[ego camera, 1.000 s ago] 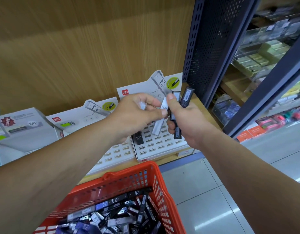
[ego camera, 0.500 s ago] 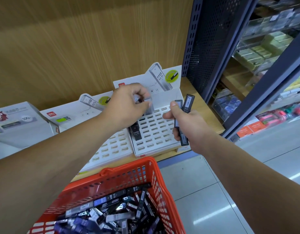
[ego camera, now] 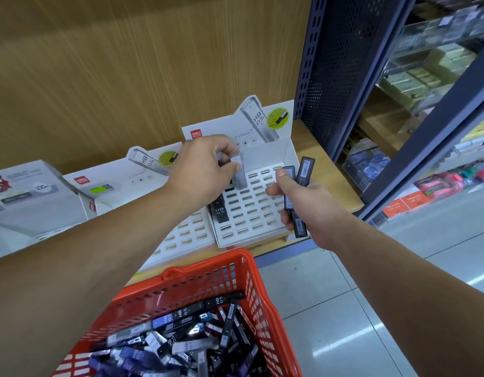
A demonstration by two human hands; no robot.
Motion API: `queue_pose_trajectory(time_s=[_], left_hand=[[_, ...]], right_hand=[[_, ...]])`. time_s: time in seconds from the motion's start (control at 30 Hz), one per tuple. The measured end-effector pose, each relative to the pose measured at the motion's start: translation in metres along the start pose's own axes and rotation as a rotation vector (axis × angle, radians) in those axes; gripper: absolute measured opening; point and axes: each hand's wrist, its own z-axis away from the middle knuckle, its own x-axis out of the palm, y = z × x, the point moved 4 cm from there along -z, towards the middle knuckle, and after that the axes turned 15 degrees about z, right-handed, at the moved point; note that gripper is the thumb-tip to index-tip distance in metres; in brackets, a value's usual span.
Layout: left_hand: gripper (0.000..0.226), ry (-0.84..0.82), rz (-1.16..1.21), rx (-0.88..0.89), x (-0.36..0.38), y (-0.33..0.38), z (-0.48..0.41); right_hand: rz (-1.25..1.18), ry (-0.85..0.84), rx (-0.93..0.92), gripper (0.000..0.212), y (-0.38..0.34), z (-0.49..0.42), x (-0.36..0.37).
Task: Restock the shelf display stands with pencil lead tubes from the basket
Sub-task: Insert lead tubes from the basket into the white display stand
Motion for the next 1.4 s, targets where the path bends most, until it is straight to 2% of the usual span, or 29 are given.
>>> queue_pose_trajectory(time_s=[0.1, 0.2, 0.3, 0.4, 0.53, 0.67, 0.77, 0.83, 0.9, 0.97, 1.03, 1.1, 1.23, 1.4], left_hand=[[0.012, 0.039, 0.012, -0.012, 0.0, -0.001, 0.0], [0.015, -0.011, -0.058, -0.002, 0.002, -0.001, 0.002], [0.023, -0.026, -0.122, 0.055, 0.002, 0.002, 0.004], [0.018, -0.014, -0.145, 0.177, 0.004, 0.005, 0.005], [0.008, -0.077, -0.23, 0.267, 0.01, 0.006, 0.005], [0.02, -0.134, -0.3, 0.247, 0.01, 0.006, 0.003], [0.022, -0.07, -0.221, 0.277, 0.003, 0.013, 0.011], [0.016, -0.026, -0.102, 0.178, -0.005, 0.02, 0.017], [0.013, -0.019, 0.1, -0.109, -0.015, 0.02, 0.02], [0.022, -0.002, 0.394, -0.394, -0.032, 0.019, 0.024], [0.025, -0.018, 0.692, -0.554, -0.053, 0.024, 0.033], [0.029, -0.094, 0.855, -0.627, -0.074, 0.027, 0.045], [0.038, -0.258, 0.887, -0.655, -0.109, 0.032, 0.065], [0.034, -0.211, 0.866, -0.652, -0.131, 0.025, 0.08]], right_hand=[[-0.004, -0.003, 0.001, 0.047, 0.001, 0.0, -0.001], [-0.001, -0.01, 0.01, 0.047, 0.002, -0.001, -0.001], [0.011, -0.014, -0.01, 0.045, 0.002, 0.0, -0.001], [0.014, -0.034, -0.066, 0.044, -0.002, 0.0, -0.002], [-0.067, -0.185, -0.067, 0.043, -0.006, 0.003, -0.002], [-0.264, -0.398, -0.001, 0.049, -0.013, 0.011, 0.002], [-0.381, -0.432, 0.015, 0.047, -0.019, 0.014, 0.003], [-0.409, -0.388, 0.003, 0.042, -0.023, 0.013, 0.002], [-0.375, -0.349, -0.021, 0.033, -0.029, 0.013, 0.005], [-0.327, -0.339, -0.053, 0.027, -0.037, 0.015, 0.012], [-0.279, -0.36, -0.087, 0.025, -0.048, 0.02, 0.024], [-0.221, -0.402, -0.125, 0.021, -0.061, 0.028, 0.042], [-0.152, -0.481, -0.161, 0.016, -0.088, 0.046, 0.084], [-0.051, -0.553, -0.184, 0.023, -0.116, 0.052, 0.118]])
